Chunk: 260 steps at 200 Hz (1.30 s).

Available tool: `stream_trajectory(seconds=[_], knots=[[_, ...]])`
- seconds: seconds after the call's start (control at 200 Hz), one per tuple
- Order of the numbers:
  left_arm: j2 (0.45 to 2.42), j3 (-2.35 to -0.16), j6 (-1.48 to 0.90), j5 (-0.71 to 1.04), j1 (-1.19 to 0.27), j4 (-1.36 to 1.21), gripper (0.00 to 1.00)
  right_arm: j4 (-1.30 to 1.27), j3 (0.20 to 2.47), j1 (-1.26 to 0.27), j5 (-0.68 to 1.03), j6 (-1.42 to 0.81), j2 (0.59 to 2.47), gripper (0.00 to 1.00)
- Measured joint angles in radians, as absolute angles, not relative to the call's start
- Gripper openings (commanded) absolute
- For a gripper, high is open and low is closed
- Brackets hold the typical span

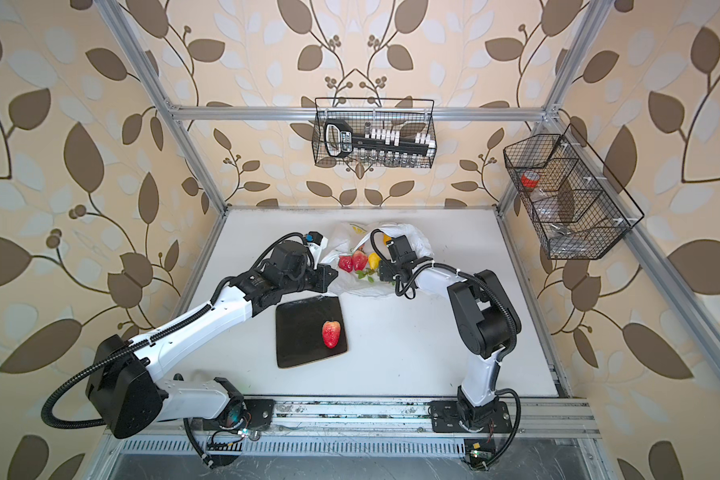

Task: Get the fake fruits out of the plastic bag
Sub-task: 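Grasp a red-yellow fake peach inside the bag with the right gripper, then carry the peach to the black tray and open the right gripper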

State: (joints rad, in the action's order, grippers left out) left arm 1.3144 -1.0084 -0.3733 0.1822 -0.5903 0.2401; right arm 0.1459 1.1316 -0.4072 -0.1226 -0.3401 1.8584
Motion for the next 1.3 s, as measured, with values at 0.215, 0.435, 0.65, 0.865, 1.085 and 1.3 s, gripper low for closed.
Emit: stream_trajectory(seconds=[0.215, 0.435, 0.65, 0.865, 1.085, 1.3], knots=[[1.314, -1.008, -0.373, 0.182, -0.590, 0.240, 0.00, 0.147, 1.132, -0.407, -0.123, -0.337, 1.890, 0.67], [1.314, -1.008, -0.374, 0.180, -0.590, 0.240, 0.00, 0.146, 1.132, -0.407, -0.125, -0.332, 1.900, 0.53], [1.304, -1.008, -0.410, 0.171, -0.590, 0.239, 0.00, 0.145, 1.100, -0.407, -0.134, -0.336, 1.793, 0.50], [1.302, -1.008, -0.434, 0.145, -0.590, 0.235, 0.00, 0.077, 0.968, -0.407, -0.073, -0.339, 1.540, 0.48], [1.307, -1.019, -0.444, 0.130, -0.590, 0.235, 0.00, -0.053, 0.804, -0.408, 0.117, -0.286, 1.356, 0.48], [1.332, -1.057, -0.450, 0.129, -0.590, 0.211, 0.00, -0.143, 0.700, -0.496, 0.294, -0.152, 1.207, 0.47]])
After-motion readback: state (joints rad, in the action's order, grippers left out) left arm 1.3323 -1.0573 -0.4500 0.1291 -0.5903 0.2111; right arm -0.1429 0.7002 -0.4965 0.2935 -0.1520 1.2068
